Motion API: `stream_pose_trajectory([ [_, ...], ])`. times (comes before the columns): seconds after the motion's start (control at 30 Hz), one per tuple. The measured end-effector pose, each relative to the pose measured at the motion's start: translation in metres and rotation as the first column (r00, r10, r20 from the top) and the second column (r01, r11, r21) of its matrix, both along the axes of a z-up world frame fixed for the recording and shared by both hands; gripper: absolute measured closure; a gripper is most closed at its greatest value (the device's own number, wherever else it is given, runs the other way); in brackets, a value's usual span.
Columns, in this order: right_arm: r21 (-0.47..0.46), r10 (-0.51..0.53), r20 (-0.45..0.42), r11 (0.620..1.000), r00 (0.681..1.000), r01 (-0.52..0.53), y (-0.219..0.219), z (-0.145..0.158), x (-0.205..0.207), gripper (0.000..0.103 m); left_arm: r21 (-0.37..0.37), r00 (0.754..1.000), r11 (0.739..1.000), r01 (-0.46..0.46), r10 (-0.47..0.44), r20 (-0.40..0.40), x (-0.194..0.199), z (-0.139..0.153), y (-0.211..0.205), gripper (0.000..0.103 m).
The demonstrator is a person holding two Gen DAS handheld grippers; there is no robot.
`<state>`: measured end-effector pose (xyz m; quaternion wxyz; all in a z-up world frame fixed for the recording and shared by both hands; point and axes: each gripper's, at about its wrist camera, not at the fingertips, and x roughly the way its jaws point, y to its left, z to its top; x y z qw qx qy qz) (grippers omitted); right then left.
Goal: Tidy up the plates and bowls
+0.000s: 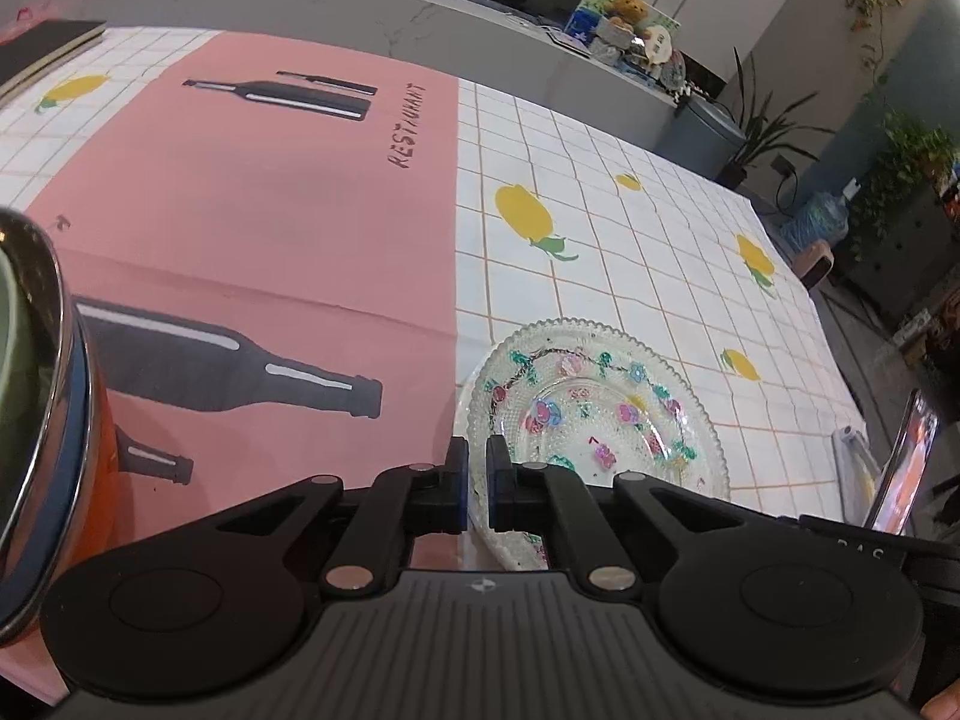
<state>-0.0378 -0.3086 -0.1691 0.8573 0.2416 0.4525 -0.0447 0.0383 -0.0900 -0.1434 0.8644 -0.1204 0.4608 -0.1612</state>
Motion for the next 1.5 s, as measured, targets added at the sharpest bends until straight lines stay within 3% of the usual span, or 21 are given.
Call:
stream_pose_trajectory([
  [0.23, -0.029, 0.008, 0.013, 1.000, 1.000, -0.008, 0.004, 0.008, -0.003, 0.084, -0.004, 1.000, 1.000, 0.007, -0.007, -0.014, 0.001, 0.007, 0.005, 0.095],
  [0.37, -0.067, 0.011, 0.033, 0.998, 0.999, -0.008, 0.008, 0.022, -0.006, 0.072, 0.027, 0.999, 0.999, 0.041, -0.041, 0.020, -0.003, 0.025, 0.005, 0.088],
  [0.47, -0.088, 0.021, 0.038, 0.996, 0.999, -0.018, 0.014, 0.033, -0.004, 0.069, 0.075, 0.997, 0.995, 0.068, -0.070, 0.027, -0.005, 0.041, 0.005, 0.087],
  [0.67, -0.124, 0.098, 0.070, 0.988, 0.993, -0.089, 0.039, 0.056, -0.001, 0.059, 0.158, 0.989, 0.982, 0.103, -0.118, 0.094, -0.015, 0.076, 0.014, 0.072],
  [0.73, -0.138, 0.119, 0.081, 0.985, 0.990, -0.107, 0.048, 0.062, 0.000, 0.054, 0.162, 0.986, 0.982, 0.099, -0.119, 0.119, -0.018, 0.087, 0.023, 0.060],
  [0.93, -0.152, 0.185, 0.120, 0.974, 0.975, -0.166, 0.078, 0.075, 0.008, 0.048, 0.143, 0.978, 0.988, 0.056, -0.084, 0.192, -0.023, 0.113, 0.061, 0.048],
  [1.03, -0.157, 0.204, 0.159, 0.971, 0.966, -0.179, 0.095, 0.080, 0.012, 0.032, 0.137, 0.975, 0.990, 0.009, -0.039, 0.219, -0.021, 0.124, 0.084, 0.043],
  [1.17, -0.158, 0.221, 0.171, 0.968, 0.960, -0.195, 0.117, 0.084, 0.021, 0.027, 0.157, 0.966, 0.987, -0.044, 0.001, 0.259, -0.021, 0.134, 0.113, 0.033],
  [1.37, -0.088, 0.256, 0.156, 0.966, 0.954, -0.245, 0.147, 0.084, 0.034, 0.024, 0.203, 0.970, 0.977, -0.060, 0.008, 0.243, -0.019, 0.128, 0.140, 0.026],
  [1.5, -0.016, 0.280, 0.117, 0.960, 0.953, -0.280, 0.166, 0.078, 0.043, 0.021, 0.167, 0.979, 0.981, -0.097, 0.064, 0.193, -0.019, 0.116, 0.164, 0.026],
])
